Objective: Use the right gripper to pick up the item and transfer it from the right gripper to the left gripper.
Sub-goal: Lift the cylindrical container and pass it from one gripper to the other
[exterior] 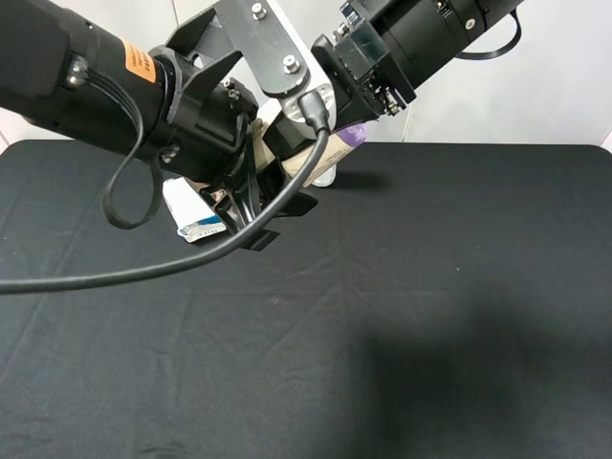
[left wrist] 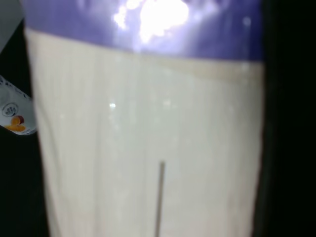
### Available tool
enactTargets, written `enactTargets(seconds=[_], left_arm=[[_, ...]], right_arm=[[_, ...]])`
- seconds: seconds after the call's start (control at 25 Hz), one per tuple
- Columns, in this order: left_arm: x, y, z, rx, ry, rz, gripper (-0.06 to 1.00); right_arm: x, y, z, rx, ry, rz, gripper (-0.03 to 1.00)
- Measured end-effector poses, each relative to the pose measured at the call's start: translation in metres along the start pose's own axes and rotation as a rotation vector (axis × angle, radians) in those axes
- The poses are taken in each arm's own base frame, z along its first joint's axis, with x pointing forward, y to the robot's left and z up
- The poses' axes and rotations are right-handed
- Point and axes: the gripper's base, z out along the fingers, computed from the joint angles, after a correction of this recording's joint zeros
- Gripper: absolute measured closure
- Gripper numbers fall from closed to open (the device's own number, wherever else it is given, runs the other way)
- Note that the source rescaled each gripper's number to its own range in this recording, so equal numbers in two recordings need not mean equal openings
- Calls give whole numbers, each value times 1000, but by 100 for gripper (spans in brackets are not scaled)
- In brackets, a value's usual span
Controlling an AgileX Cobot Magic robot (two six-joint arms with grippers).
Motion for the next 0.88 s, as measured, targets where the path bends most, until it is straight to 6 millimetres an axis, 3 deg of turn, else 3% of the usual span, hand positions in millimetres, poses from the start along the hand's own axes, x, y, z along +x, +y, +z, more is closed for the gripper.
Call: enactTargets(seconds=[0.2, 0.24, 0.32, 0.36, 0.44, 0.6, 0.88], left_arm=[[0, 0, 0, 1, 0, -2, 92], [0, 0, 0, 1, 0, -2, 92], [1, -1, 0, 6, 7, 0, 92], [1, -1, 0, 8, 10, 2, 92], [1, -1, 0, 11, 16, 4, 92], [1, -1, 0, 10, 16, 5, 92], [1, 0, 0, 4, 8, 4, 92]], right_arm=[[0, 0, 0, 5, 5, 13, 93], [1, -1, 0, 6, 6, 15, 86], [2, -2, 0, 25, 23, 21, 34], [3, -3, 0, 33, 32, 23, 19], [4, -3, 0, 38, 39, 23, 6], [4, -3, 0, 31, 47, 24, -2], [-4, 1, -9, 50, 46, -19, -3]])
